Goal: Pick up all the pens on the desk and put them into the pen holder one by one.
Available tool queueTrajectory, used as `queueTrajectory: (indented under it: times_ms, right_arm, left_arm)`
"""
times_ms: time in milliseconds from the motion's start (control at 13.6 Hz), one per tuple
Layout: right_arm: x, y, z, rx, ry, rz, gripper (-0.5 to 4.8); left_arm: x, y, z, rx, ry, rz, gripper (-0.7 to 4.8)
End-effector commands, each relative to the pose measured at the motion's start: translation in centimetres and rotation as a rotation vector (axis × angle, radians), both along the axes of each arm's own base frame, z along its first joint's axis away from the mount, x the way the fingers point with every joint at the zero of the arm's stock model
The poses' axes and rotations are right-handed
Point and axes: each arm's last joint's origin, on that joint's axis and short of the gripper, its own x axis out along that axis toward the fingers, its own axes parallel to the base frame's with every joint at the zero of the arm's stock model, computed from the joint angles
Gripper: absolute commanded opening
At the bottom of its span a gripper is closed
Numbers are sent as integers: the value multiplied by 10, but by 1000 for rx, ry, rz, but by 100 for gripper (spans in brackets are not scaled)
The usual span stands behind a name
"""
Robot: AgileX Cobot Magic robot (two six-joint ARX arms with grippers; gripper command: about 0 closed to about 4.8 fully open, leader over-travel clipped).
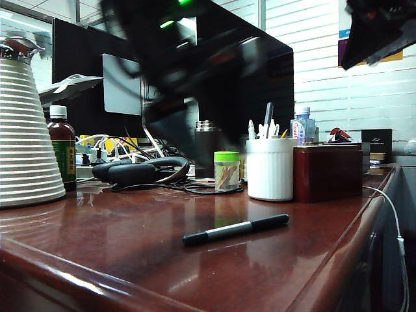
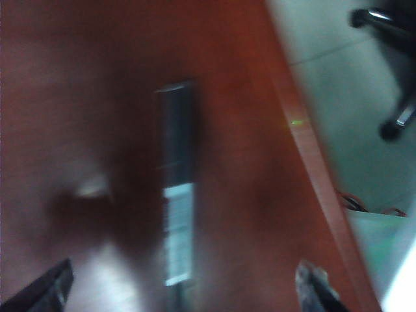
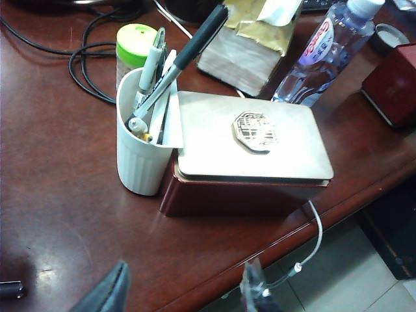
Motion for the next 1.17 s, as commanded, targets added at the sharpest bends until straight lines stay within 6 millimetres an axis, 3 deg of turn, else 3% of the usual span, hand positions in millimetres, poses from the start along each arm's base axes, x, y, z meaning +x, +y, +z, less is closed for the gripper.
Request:
queueTrajectory:
  times_ms: [73,880,953,1173]
  right_arm:
    - [-5,-1,-1,7,45,34,230]
    - [-16,1,-13,53,235,169,229]
    - [-20,3,-16,118,305,291,228]
    - [-33,6,-23,236,499,488,187]
  left_arm:
    - [-8,-12,-13,94,9,25,479]
    - [6,-31,-70,161,120,110,479]
    - [6,-31,-70,161,120,110,429]
    - [6,-31,-70,163,122,109,79]
